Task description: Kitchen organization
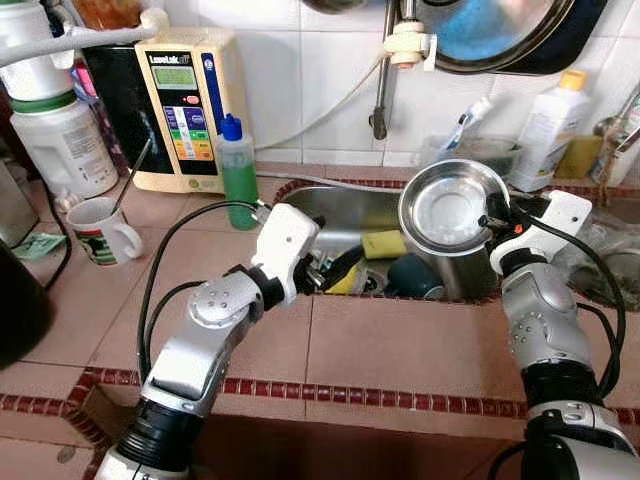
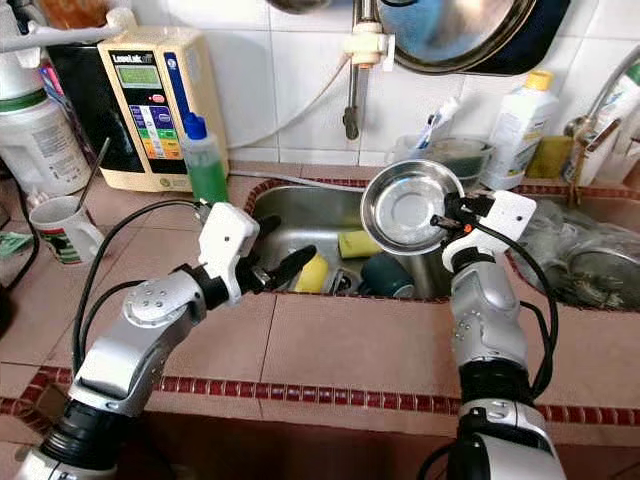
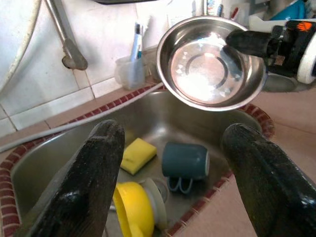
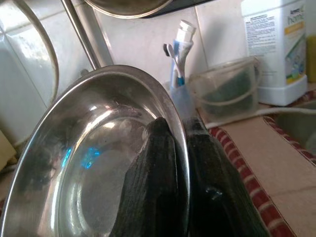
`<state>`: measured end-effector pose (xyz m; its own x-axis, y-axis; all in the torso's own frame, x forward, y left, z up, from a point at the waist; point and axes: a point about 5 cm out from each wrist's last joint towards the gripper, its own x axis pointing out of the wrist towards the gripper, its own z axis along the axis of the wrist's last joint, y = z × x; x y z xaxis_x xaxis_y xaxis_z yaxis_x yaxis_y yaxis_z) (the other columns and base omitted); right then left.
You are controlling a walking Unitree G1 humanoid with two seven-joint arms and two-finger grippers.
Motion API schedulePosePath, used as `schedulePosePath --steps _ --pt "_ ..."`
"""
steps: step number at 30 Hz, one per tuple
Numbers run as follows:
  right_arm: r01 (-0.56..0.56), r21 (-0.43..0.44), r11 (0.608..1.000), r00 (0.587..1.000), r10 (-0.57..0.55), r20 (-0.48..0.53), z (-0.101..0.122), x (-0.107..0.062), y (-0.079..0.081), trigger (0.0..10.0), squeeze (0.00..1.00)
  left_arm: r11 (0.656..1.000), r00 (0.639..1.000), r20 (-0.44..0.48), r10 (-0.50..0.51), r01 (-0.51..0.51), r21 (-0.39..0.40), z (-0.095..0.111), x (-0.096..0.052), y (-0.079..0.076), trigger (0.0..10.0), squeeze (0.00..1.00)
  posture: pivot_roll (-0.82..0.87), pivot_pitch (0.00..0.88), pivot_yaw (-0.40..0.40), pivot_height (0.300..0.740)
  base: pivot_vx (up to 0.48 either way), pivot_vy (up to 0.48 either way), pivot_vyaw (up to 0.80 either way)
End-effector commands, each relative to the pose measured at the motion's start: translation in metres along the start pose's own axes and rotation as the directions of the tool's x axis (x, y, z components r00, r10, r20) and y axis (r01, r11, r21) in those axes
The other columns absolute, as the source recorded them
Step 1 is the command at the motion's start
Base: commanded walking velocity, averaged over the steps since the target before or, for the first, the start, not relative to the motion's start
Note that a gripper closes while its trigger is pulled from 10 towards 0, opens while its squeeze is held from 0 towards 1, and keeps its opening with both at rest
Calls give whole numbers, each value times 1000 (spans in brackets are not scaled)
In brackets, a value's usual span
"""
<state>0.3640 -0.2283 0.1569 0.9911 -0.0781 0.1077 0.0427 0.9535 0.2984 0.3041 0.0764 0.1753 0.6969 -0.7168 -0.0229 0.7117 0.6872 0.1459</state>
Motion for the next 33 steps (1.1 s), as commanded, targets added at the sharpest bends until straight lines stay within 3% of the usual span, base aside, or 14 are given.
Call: schedulePosePath --steps 1,28,33 --pt "5 -4 1000 1000 -5 18 7 5 -1 10000 0 1000 1000 4 -25 25 16 4 -1 -5 10000 0 -11 0 53 740 0 0 0" --pt "-35 6 999 999 34 33 2 6 2 10000 0 992 992 17 -125 125 30 7 -9 -14 10000 0 -3 0 74 740 0 0 0" --pt "-44 7 999 998 43 42 3 6 2 10000 0 991 991 20 -133 133 32 7 -8 -14 10000 0 -4 0 76 740 310 0 0"
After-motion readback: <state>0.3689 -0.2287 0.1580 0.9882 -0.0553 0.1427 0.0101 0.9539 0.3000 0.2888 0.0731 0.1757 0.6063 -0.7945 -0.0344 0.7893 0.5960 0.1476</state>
